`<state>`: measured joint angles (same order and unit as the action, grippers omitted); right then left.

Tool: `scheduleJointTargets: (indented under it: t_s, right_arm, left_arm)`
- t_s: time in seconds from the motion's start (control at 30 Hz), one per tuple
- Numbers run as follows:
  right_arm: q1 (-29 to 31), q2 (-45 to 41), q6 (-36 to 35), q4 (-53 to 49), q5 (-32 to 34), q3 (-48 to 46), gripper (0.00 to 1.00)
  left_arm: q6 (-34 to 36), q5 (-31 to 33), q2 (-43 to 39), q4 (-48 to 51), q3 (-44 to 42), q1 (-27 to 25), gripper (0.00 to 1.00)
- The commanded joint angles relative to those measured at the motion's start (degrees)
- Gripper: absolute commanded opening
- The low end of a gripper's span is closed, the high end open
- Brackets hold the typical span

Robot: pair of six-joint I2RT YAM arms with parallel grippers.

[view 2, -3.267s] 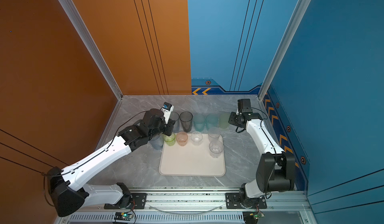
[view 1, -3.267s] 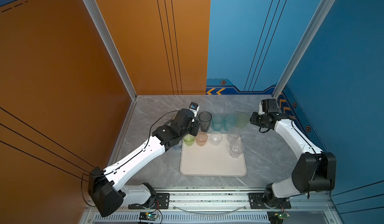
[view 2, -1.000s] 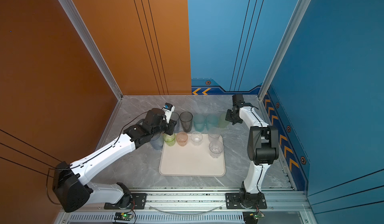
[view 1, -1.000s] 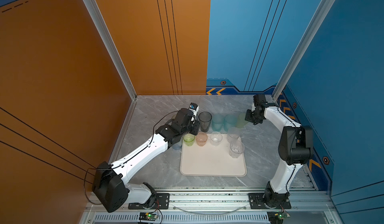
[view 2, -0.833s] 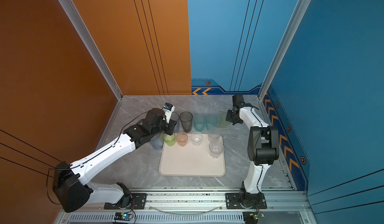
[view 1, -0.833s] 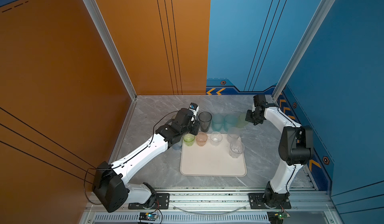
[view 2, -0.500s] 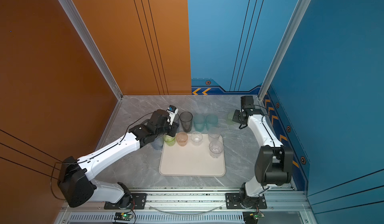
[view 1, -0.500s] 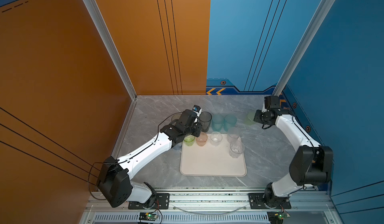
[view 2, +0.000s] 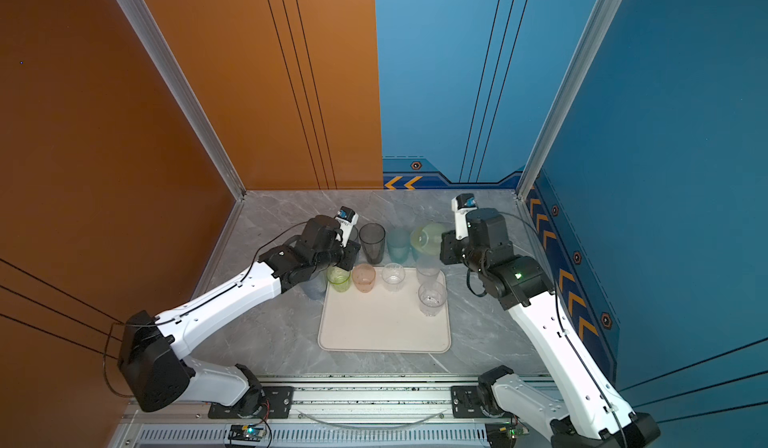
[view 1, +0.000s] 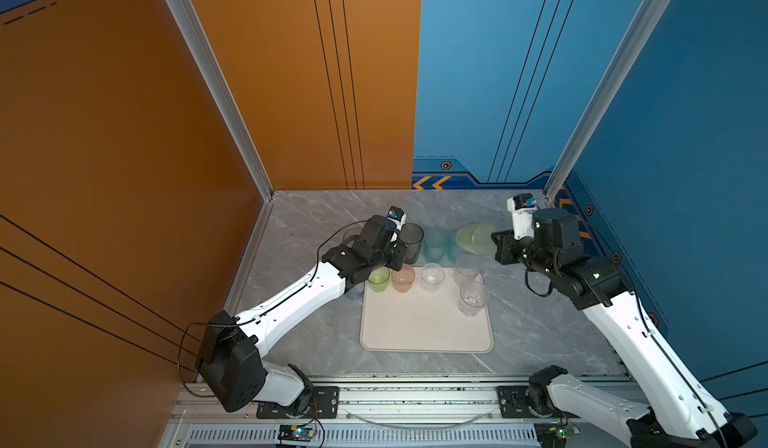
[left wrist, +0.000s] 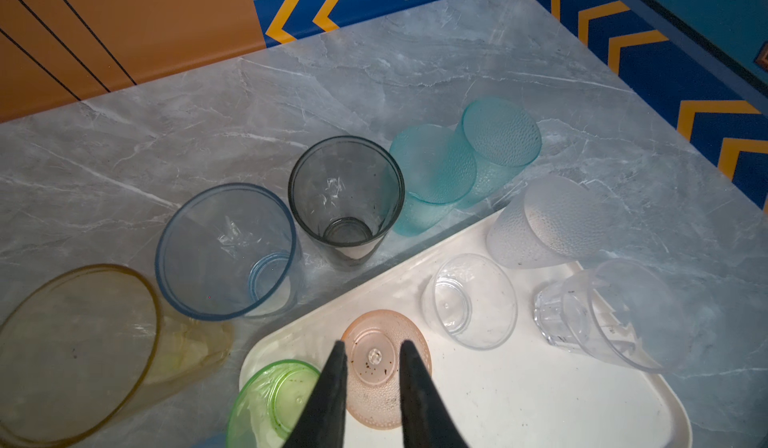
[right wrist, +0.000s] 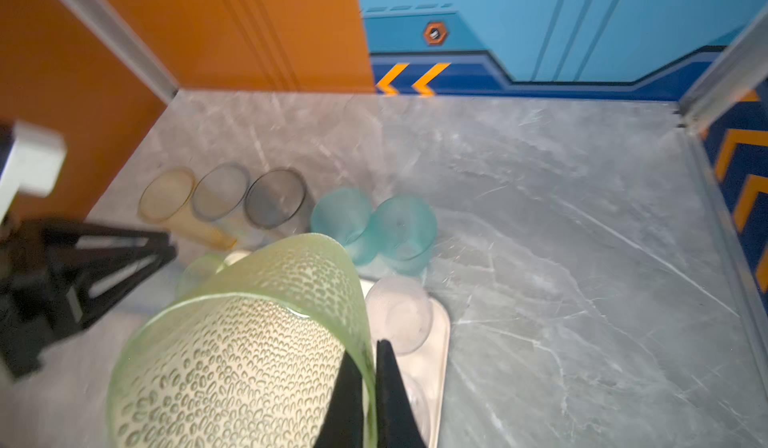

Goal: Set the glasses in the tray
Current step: 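Lift the green cup with the right gripper and carry it over the tray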

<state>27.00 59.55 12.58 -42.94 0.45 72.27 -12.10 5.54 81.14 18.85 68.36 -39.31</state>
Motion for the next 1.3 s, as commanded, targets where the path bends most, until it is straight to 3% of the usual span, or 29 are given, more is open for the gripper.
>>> scheduleJointTargets:
  t_s: [0.0, 0.13, 0.37, 0.7, 1.27]
  right_arm:
    - [6.42, 0.48, -2.10, -8.22, 4.37, 1.21, 0.00]
    - [15.25, 2.26, -2.21, -12.43, 8.65, -0.34, 0.00]
    - [21.19, 5.84, 0.56, -14.10, 7.79, -3.42, 0.00]
    - [21.16, 14.14, 0.79, -11.06, 7.64, -5.33, 0.00]
    - [15.71, 22.37, -0.42, -4.77, 4.94, -6.54, 0.00]
  left_arm:
    - [-0.73, -2.14, 0.67, 0.75, 2.71, 0.46, 0.24]
    - [-0.99, -2.70, 0.68, 0.79, 3.79, 0.54, 0.24]
    - [-1.51, -2.25, 0.52, 2.19, 4.24, 0.63, 0.24]
    - [-1.88, -2.73, 0.68, 2.95, 3.89, 0.55, 0.25]
    - [-1.61, -3.68, 1.90, 3.39, 3.60, 1.23, 0.25]
